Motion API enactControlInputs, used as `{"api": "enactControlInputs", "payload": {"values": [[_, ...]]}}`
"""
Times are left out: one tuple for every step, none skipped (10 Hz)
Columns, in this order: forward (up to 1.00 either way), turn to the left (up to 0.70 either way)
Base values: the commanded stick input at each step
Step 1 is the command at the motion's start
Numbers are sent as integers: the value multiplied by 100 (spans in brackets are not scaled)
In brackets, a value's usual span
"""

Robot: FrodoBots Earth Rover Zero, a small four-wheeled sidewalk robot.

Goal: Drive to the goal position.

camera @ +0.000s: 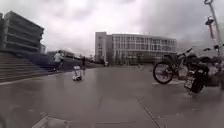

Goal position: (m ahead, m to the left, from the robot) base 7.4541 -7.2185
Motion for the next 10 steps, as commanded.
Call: {"api": "enactControlInputs", "payload": {"values": [[70,0],[70,0],[70,0],[70,0],[70,0],[70,0],[70,0],[70,0],[70,0],[70,0]]}}
